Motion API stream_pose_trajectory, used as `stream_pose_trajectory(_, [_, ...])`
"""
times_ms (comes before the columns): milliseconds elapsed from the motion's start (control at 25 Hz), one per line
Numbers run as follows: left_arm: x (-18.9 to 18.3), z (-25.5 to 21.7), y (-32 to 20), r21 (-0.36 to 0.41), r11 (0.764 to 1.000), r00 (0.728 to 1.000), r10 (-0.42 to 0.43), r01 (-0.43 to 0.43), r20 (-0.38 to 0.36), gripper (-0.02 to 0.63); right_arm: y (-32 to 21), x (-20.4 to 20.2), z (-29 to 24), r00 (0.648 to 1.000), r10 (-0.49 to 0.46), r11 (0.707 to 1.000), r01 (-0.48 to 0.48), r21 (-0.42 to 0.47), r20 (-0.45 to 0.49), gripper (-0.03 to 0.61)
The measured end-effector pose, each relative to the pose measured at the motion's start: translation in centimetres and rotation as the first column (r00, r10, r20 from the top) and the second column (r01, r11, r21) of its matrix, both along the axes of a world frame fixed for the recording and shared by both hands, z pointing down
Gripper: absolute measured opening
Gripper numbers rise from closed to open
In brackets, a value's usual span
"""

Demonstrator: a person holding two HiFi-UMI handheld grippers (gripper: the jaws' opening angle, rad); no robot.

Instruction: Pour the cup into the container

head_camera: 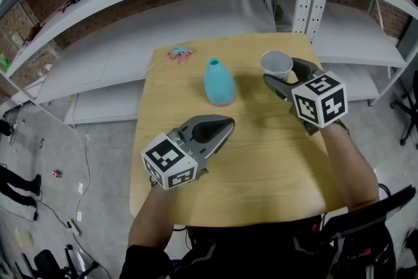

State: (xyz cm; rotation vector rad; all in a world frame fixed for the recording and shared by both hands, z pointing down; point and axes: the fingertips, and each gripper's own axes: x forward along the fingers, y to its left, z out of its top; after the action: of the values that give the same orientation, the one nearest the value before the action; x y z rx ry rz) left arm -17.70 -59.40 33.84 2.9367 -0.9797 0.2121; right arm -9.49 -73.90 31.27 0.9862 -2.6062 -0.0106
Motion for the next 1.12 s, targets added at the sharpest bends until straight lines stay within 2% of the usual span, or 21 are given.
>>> stream_pose_trajectory(240, [0.4,0.1,0.8,0.001,0.999,0.999,0.039,-0.039,0.005,-0.002,1.0,-2.7,-2.9,0.991,-0.076,0.994,0.084,0.072,-0.111,0.301])
stream_pose_trajectory(480, [0.3,0.2,0.8,-0.007,0.999,0.999,0.034,-0.034,0.010,-0.002,1.2,-4.7,-4.7,0.972,-0.090,0.981,0.124,0.151,-0.217,0.301])
stream_pose_trajectory(760, [0.5,0.0,1.0,0.001,0.999,0.999,0.036,-0.036,0.002,-0.002,1.3,-6.6,-6.0,0.930,-0.093,0.956,0.183,0.229,-0.356,0.301])
stream_pose_trajectory(1120, [0.7,0.1,1.3,-0.001,0.999,0.999,0.040,-0.040,0.001,-0.002,1.1,-8.3,-6.4,0.873,-0.086,0.939,0.232,0.255,-0.479,0.301])
